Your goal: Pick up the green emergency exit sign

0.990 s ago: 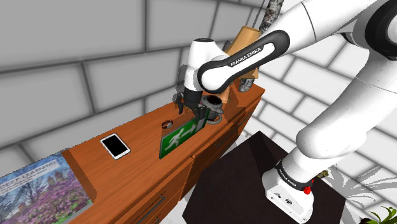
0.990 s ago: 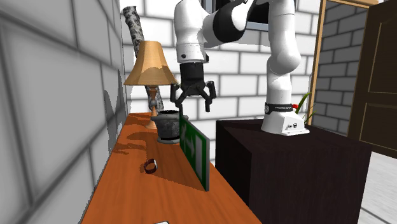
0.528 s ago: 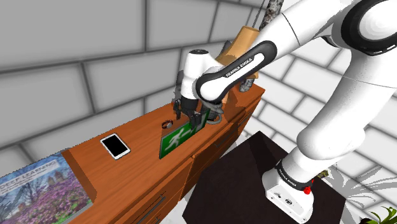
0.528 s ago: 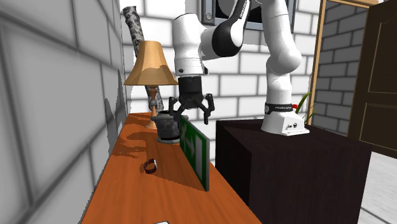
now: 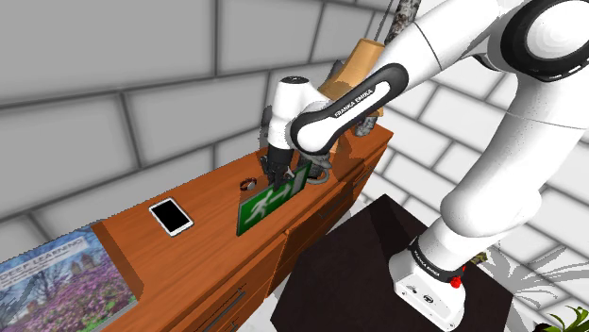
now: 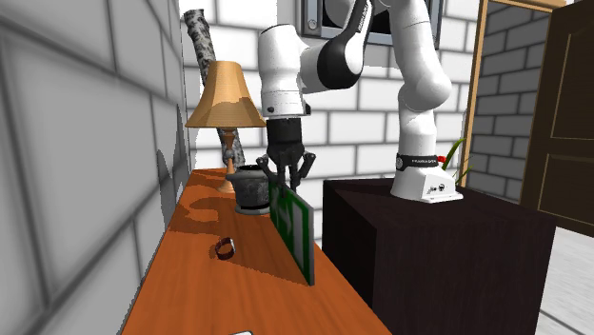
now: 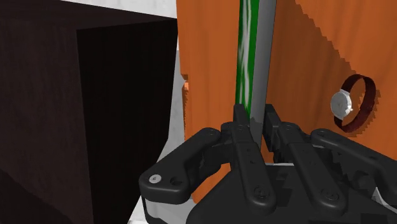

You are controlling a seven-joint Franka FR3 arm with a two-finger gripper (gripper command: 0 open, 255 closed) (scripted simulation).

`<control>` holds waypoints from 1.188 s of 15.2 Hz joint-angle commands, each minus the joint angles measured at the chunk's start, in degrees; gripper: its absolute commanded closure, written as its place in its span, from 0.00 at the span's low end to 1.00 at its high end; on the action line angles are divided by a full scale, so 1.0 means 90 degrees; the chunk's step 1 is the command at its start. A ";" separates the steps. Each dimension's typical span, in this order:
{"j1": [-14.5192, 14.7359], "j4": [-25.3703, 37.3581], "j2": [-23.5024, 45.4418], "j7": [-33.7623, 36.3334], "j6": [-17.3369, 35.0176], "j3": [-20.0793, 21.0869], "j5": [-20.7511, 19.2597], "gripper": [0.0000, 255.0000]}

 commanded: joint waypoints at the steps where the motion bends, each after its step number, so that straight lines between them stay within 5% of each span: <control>1: 0.0002 -0.0007 0.0006 0.0001 -0.0005 0.0000 -0.0001 1.00; 18: -0.0354 0.0210 -0.1230 -0.0867 -0.1116 0.0440 0.1281 1.00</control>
